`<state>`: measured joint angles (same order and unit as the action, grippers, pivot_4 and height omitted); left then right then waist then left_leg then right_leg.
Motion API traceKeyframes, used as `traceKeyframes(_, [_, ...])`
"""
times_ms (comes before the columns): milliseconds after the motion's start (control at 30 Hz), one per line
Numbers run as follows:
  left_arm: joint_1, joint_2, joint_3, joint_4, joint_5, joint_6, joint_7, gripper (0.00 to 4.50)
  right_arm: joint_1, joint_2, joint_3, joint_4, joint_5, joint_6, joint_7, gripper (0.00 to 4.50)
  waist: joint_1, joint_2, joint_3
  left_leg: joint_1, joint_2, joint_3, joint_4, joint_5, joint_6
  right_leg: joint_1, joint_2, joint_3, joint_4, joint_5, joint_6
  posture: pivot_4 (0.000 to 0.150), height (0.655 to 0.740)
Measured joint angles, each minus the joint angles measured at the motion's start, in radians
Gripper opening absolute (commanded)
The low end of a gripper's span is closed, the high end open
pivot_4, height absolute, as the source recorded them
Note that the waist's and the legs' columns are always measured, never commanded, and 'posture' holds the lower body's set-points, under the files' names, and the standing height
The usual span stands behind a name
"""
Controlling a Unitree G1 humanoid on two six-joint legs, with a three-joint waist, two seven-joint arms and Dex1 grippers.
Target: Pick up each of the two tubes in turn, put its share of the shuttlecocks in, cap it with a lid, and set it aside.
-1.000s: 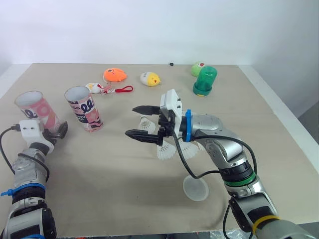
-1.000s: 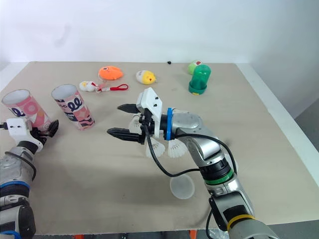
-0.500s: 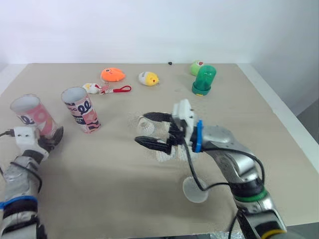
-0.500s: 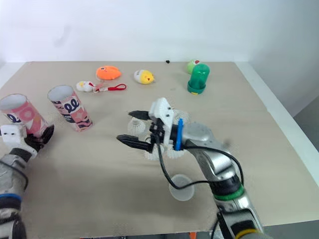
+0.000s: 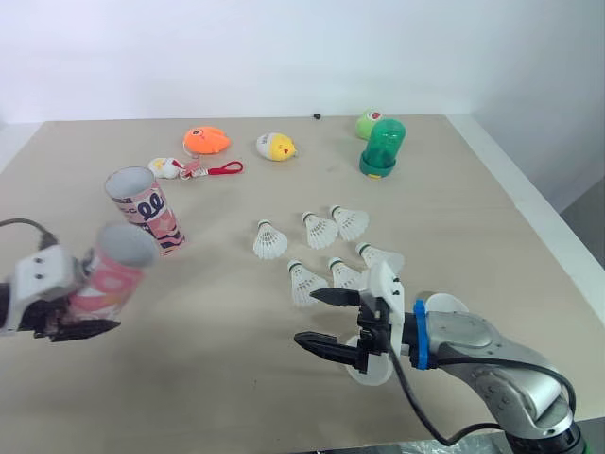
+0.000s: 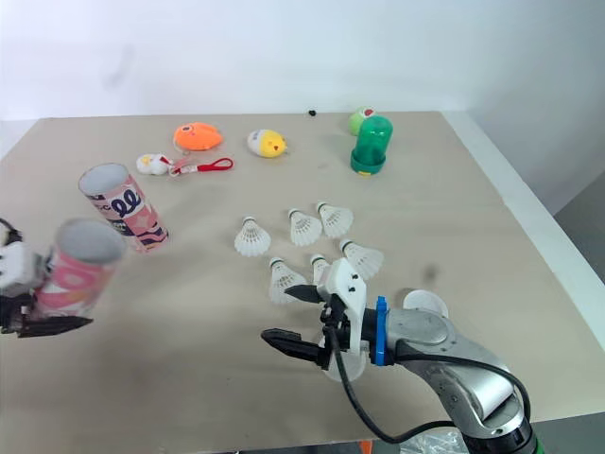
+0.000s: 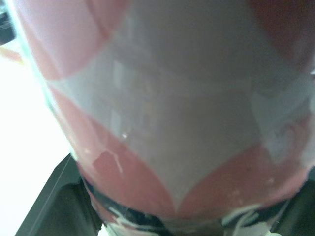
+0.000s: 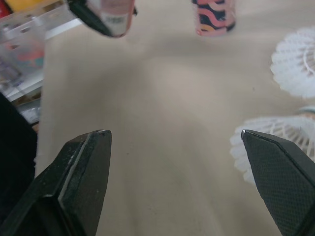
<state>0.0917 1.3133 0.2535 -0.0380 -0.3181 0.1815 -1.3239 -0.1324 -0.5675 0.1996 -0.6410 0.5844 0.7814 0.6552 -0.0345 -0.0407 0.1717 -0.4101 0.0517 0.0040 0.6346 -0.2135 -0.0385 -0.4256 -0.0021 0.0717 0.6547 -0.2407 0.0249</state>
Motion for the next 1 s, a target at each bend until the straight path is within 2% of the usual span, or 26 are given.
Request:
traceKeyframes(167, [-0.156, 0.041, -0.182, 0.085, 0.146, -0.088, -0.075, 3.51, -0.001, 0.077, 0.058, 0.029, -0.079, 0.001, -0.101, 4.5, -0.001, 0.0, 0.0, -0.008, -0.001, 0.002, 0.0, -0.001, 0.001, -0.01, 0.0, 0.001, 0.004, 0.001, 0.004, 0.15, 0.74])
traceKeyframes(367, [-0.307, 0.02, -0.296, 0.156, 0.236, -0.167, -0.128, 3.51, 0.001, 0.161, 0.081, 0.05, -0.134, 0.001, -0.192, 4.5, -0.002, 0.001, 0.0, -0.012, -0.001, -0.002, 0.002, -0.001, 0.001, -0.014, 0.003, 0.003, 0.013, -0.003, 0.004, 0.15, 0.74])
traceKeyframes(633, [-0.417, -0.047, -0.345, 0.218, 0.294, -0.187, -0.157, 3.51, 0.002, 0.236, 0.078, 0.069, -0.173, 0.002, -0.27, 4.5, 0.005, 0.003, -0.001, -0.011, -0.002, -0.002, 0.006, 0.002, 0.004, -0.012, 0.003, 0.003, 0.014, 0.0, 0.003, 0.15, 0.74])
traceKeyframes(1000, [-0.433, -0.077, -0.341, 0.213, 0.312, -0.177, -0.167, 3.51, 0.0, 0.299, 0.062, 0.124, -0.179, 0.024, -0.319, 4.5, 0.012, 0.005, -0.002, -0.01, -0.003, -0.002, 0.008, 0.003, 0.005, -0.011, 0.002, 0.003, 0.014, 0.002, 0.005, 0.15, 0.74])
